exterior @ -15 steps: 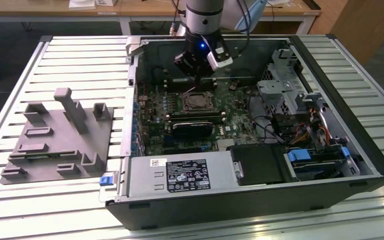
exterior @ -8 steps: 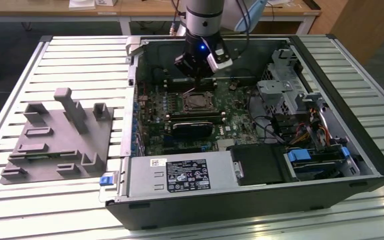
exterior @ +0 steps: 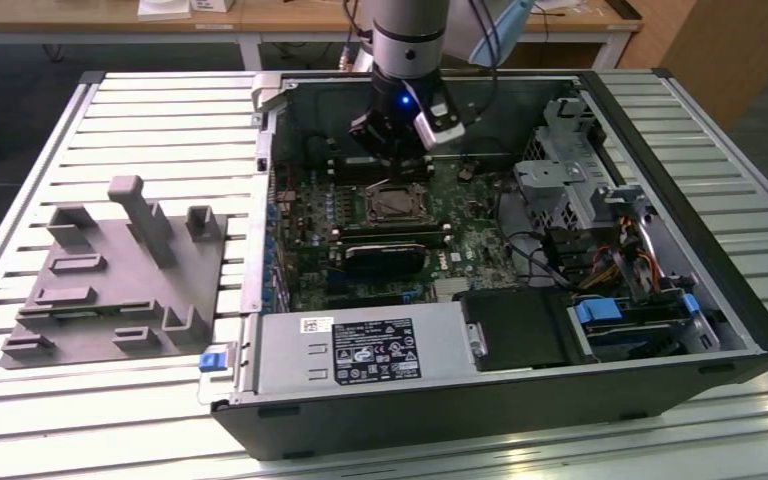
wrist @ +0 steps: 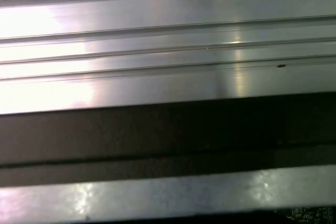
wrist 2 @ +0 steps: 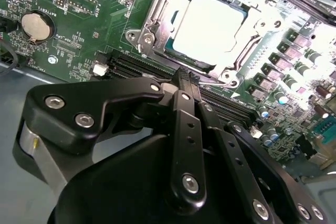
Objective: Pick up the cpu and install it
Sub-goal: 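Install the first cpu locking lever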
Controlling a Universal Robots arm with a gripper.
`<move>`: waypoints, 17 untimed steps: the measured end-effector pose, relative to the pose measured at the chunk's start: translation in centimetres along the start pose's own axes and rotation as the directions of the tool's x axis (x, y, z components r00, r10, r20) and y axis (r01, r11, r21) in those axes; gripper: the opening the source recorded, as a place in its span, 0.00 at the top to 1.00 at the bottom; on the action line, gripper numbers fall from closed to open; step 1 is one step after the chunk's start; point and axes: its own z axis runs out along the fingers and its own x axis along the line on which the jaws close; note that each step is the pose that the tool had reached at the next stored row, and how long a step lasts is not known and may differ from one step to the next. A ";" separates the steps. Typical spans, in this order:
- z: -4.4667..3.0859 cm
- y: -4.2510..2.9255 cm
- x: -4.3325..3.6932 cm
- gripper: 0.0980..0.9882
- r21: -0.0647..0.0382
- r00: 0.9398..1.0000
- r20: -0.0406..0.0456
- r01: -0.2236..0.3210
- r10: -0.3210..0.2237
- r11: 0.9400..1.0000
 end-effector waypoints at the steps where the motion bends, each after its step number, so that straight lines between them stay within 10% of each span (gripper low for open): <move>1: 0.06 0.00 -0.03 0.99 0.000 1.000 0.000 0.000 0.000 1.000; 17: 0.40 0.78 -0.28 0.99 -0.002 1.000 -0.001 0.006 -0.006 1.000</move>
